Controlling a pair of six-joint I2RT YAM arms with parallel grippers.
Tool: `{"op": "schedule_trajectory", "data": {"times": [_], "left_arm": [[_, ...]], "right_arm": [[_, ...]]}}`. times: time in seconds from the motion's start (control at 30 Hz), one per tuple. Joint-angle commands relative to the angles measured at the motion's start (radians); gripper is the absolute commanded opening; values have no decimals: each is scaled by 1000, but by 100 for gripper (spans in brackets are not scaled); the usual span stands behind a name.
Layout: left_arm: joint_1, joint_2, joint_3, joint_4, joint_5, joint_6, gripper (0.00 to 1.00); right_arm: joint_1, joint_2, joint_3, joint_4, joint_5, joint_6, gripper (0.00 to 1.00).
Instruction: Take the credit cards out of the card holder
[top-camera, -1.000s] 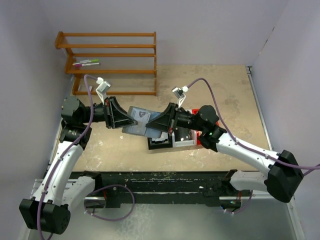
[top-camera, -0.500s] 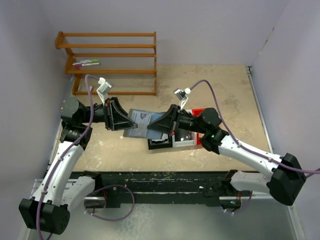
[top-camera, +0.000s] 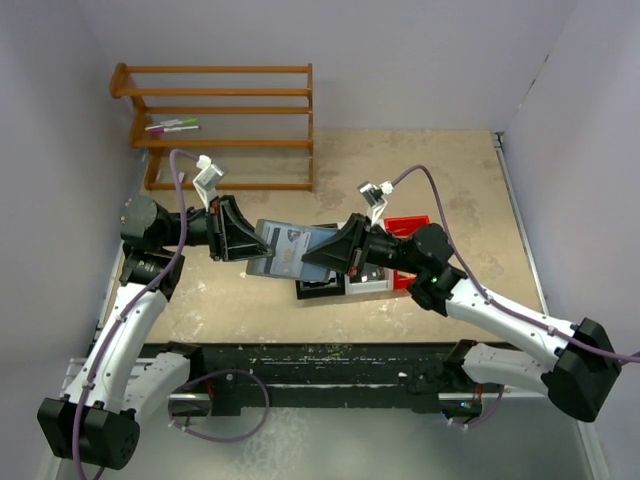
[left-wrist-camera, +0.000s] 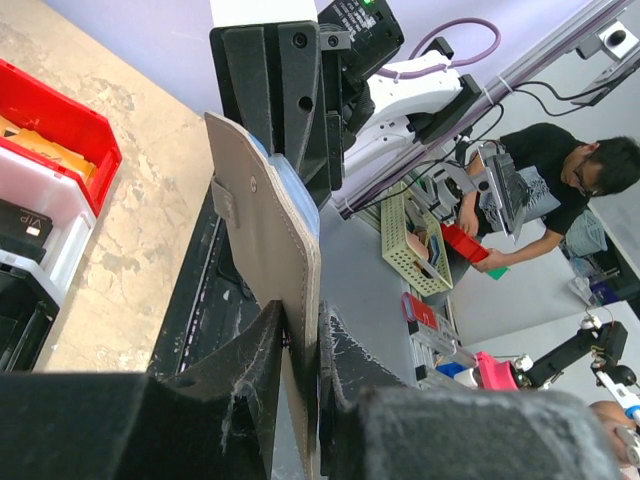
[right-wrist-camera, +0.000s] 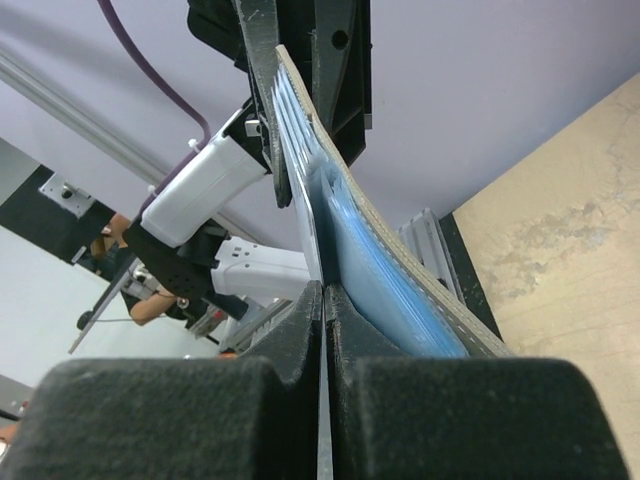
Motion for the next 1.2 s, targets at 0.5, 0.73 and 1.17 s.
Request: {"op": "schedule_trajectory", "data": {"times": [0.5,0.73,1.17], "left_arm": [[-6,-8,27,33,-6,1,4],[-6,4,78,-164,-25,162,3],[-6,21,178,-447,-74,425,2]], "right_arm": [[-8,51,31,162,1,62,15],[-77,-53,-46,103,-10,62,0],[-299,-294,11,-669,-6,-249,0]]}}
